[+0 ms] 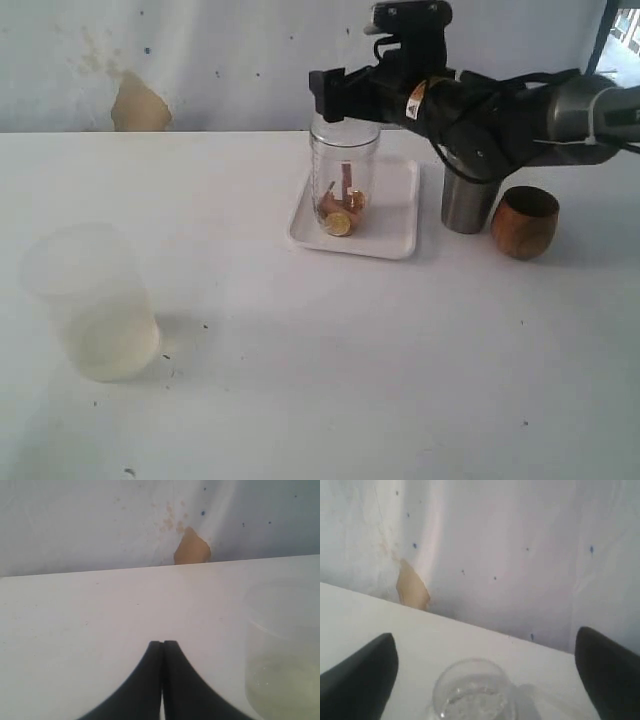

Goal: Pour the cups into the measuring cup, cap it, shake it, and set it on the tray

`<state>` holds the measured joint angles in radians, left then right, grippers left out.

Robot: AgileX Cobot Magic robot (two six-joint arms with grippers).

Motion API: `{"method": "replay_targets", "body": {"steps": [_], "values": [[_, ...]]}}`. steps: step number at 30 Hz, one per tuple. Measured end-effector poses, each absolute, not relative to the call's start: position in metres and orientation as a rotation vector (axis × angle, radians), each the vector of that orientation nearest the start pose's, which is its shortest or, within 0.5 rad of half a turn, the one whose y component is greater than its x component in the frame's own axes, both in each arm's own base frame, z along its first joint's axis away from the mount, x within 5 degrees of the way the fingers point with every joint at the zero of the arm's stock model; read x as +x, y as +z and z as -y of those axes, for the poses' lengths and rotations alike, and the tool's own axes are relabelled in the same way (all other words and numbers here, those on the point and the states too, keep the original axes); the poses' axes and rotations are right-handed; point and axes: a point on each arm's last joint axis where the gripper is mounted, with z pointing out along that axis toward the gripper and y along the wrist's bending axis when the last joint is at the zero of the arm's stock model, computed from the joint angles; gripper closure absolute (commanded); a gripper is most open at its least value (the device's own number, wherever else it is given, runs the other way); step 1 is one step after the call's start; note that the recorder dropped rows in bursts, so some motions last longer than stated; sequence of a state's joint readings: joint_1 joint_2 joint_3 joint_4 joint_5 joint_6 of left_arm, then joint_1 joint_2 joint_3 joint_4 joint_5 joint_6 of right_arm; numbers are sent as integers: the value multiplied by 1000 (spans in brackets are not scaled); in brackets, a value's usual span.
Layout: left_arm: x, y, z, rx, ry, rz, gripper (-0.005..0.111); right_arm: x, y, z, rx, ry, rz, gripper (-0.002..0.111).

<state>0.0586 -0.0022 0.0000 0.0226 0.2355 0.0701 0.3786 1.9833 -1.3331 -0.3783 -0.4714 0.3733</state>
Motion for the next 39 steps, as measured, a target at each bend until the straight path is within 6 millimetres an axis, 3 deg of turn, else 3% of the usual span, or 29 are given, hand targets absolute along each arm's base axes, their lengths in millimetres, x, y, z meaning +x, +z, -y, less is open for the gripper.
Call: {"method": "replay_targets", "body": {"steps": [4,6,7,10,13,15,17,20,28,33,39], "values": [[55,192,-4,25,116,-1718,107,412,278,-180,-412,447,-1578,20],[55,192,-4,25,116,-1718,107,403,305,-177,-435,419,-1507,20],[55,192,-4,25,116,-1718,107,391,331,-172,-483,364,-1443,20],[55,192,-4,25,116,-1718,107,370,368,-161,-503,287,-1414,25],[55,192,-4,25,116,-1718,107,344,401,-143,-478,210,-1465,45],[55,192,-4,25,116,-1718,107,325,417,-130,-454,154,-1529,67],[55,192,-4,25,116,-1718,107,311,426,-119,-439,102,-1591,89],[55,192,-4,25,116,-1718,107,283,444,-102,-433,22,-1637,108],[55,192,-4,25,116,-1718,107,198,497,-64,-323,35,-1557,108],[55,192,-4,25,116,-1718,107,120,519,-28,-259,13,-1514,108],[55,192,-4,25,116,-1718,107,26,522,10,-170,75,-1437,108]]}}
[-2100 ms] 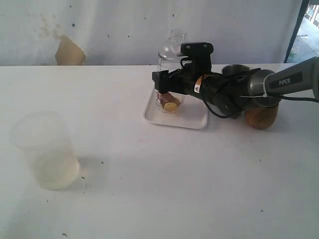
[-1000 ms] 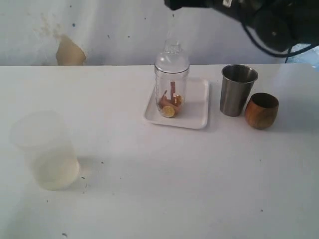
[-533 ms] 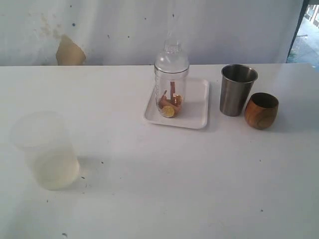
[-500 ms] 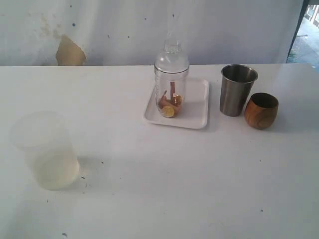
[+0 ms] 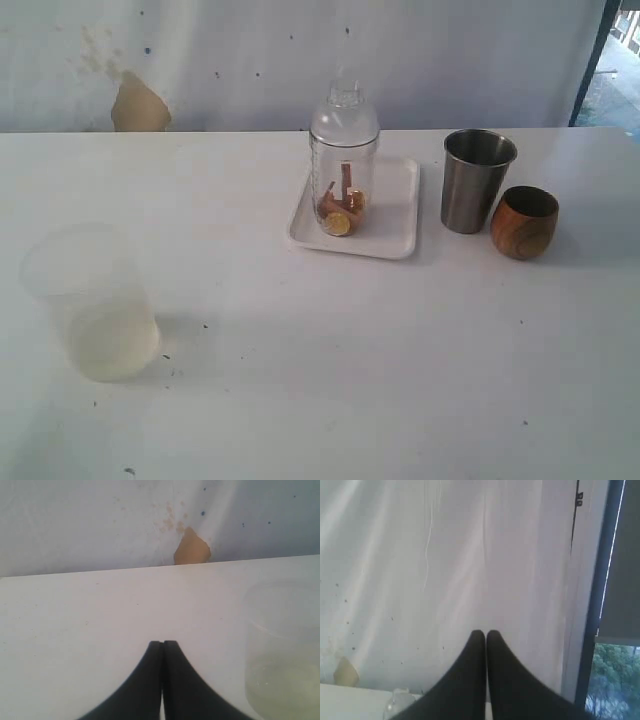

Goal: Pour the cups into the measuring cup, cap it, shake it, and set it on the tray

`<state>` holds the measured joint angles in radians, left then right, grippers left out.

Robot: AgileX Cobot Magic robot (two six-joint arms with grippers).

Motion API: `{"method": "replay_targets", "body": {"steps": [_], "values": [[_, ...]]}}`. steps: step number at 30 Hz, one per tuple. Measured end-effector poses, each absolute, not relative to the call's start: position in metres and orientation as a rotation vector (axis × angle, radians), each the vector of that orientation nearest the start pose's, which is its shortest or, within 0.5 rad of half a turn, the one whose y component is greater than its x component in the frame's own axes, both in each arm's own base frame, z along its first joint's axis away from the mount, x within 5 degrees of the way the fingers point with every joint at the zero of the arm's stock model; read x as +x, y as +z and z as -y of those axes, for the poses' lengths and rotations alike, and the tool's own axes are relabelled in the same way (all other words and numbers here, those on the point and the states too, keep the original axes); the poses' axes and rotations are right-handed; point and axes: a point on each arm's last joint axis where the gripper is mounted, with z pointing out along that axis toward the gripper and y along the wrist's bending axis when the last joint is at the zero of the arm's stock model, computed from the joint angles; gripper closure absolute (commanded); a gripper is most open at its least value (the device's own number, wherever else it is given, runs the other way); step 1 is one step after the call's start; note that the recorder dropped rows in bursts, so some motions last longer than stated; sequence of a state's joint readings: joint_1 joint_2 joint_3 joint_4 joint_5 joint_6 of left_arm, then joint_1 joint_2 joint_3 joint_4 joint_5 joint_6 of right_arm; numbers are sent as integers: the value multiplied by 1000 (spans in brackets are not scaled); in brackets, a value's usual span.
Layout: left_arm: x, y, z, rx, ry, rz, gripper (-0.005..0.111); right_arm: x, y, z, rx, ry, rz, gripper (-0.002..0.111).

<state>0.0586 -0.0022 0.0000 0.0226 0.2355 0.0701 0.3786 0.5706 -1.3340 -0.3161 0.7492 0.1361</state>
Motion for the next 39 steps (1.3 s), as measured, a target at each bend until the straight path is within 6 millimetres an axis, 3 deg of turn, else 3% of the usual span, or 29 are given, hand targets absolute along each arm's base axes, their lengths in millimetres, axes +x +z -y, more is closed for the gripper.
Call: {"method": "replay_targets", "body": {"steps": [7,17,24,39], "values": [[55,192,-4,25,116,-1718,107,-68,501,48,-112,117,-1331,108],[55,192,-4,25,116,-1718,107,-146,464,79,-70,204,-1189,108],[55,192,-4,25,116,-1718,107,-167,451,88,-55,217,-1136,108],[55,192,-4,25,116,-1718,107,-168,449,88,-56,225,-1162,108]]}}
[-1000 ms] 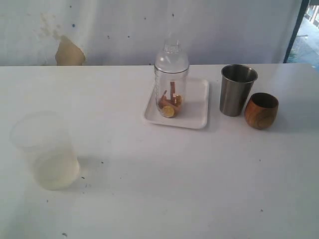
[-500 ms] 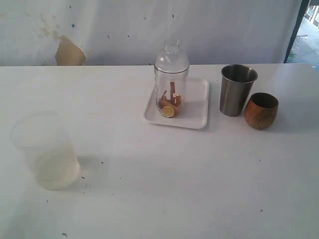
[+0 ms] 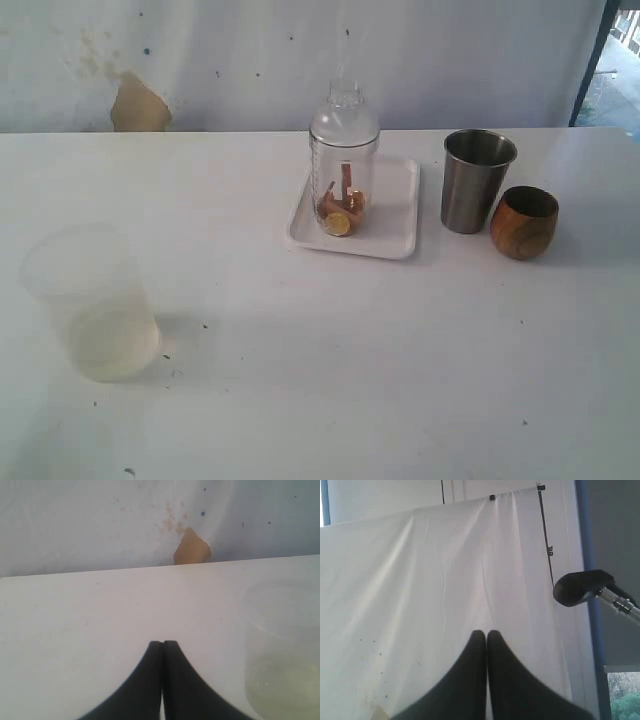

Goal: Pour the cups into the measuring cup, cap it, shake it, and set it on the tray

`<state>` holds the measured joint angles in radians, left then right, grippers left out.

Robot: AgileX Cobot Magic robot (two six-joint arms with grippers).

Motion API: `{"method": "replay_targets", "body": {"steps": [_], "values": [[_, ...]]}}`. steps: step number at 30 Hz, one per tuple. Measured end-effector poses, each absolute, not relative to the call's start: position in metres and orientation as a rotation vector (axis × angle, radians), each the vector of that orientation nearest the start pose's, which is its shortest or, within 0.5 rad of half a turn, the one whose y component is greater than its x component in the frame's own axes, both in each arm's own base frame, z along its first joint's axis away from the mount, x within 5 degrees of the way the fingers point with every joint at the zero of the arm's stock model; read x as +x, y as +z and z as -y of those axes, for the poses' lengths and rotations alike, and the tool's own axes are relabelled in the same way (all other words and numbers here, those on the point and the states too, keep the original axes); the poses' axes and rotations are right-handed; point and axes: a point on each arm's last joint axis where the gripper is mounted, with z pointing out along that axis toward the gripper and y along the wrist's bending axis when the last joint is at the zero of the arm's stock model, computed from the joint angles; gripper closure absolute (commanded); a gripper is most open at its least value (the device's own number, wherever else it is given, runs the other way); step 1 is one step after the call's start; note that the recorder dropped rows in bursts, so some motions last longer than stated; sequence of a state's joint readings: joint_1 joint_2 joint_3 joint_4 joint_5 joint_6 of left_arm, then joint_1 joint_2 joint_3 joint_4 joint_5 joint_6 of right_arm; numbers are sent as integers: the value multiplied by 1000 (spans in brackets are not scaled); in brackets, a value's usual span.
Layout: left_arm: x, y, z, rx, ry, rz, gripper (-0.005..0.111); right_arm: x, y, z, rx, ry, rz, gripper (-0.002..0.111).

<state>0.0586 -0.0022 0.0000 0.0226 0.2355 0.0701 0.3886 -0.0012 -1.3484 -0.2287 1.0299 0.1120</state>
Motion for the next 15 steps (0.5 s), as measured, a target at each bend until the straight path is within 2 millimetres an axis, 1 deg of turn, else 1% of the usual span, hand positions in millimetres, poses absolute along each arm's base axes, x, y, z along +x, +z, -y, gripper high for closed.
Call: {"method": "replay_targets", "body": {"steps": [4,8,12,15], "values": [[55,192,-4,25,116,-1718,107,-168,450,90,-47,205,-1152,108],[55,192,-4,25,116,-1718,107,-163,450,90,-43,185,-1150,108],[55,192,-4,25,116,-1718,107,-150,448,78,-45,108,-1152,108],[55,192,-4,25,116,-1718,107,-134,449,61,-82,-18,-1079,108]]}}
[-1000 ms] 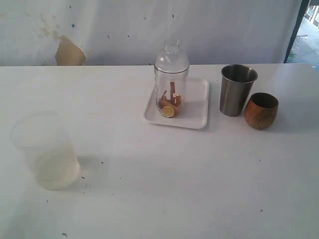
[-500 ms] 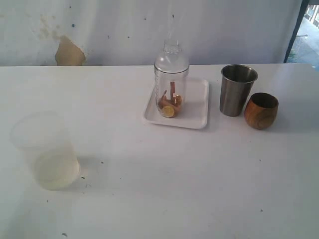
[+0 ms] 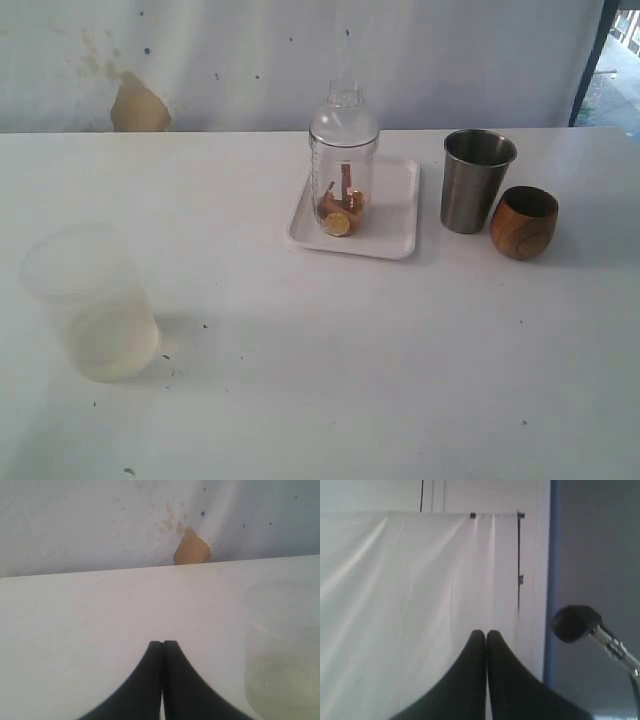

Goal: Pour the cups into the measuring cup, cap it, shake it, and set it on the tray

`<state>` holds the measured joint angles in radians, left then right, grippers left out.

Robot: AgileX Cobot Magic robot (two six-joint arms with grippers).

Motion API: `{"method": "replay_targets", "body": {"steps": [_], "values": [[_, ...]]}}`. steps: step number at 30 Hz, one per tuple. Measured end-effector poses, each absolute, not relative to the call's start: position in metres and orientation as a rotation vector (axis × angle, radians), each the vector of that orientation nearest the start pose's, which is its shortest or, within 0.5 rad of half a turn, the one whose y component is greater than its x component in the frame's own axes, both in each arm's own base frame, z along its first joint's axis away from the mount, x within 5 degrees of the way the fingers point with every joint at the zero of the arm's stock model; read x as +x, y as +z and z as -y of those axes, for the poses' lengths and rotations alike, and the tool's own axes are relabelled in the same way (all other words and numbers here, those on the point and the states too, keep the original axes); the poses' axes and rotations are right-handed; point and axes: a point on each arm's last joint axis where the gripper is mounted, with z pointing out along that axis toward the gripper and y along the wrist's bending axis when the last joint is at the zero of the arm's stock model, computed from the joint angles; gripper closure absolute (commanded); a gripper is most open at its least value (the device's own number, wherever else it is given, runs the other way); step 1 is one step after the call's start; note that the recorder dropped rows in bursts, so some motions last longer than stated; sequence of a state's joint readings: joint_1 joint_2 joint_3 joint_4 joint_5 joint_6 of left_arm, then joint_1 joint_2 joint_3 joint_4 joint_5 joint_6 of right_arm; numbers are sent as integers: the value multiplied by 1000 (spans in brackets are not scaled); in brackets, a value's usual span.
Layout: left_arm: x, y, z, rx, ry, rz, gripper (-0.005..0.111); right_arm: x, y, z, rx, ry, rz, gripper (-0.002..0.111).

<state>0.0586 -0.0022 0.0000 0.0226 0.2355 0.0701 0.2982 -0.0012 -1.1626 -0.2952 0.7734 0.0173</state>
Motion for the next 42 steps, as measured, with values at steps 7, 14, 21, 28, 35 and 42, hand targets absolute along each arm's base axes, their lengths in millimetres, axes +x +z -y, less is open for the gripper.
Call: {"method": "replay_targets", "body": {"steps": [7,14,21,28,35,42], "values": [[55,192,-4,25,116,-1718,107,-77,431,20,-169,-255,-923,108],[55,192,-4,25,116,-1718,107,-7,365,1,-151,-261,-1046,108],[55,192,-4,25,116,-1718,107,40,279,0,-100,-143,-1313,108],[55,192,-4,25,116,-1718,107,57,211,0,-68,-79,-1531,108],[55,192,-4,25,116,-1718,107,55,190,0,-5,-4,-1755,108],[55,192,-4,25,116,-1718,107,54,185,1,21,4,-1810,108]]}}
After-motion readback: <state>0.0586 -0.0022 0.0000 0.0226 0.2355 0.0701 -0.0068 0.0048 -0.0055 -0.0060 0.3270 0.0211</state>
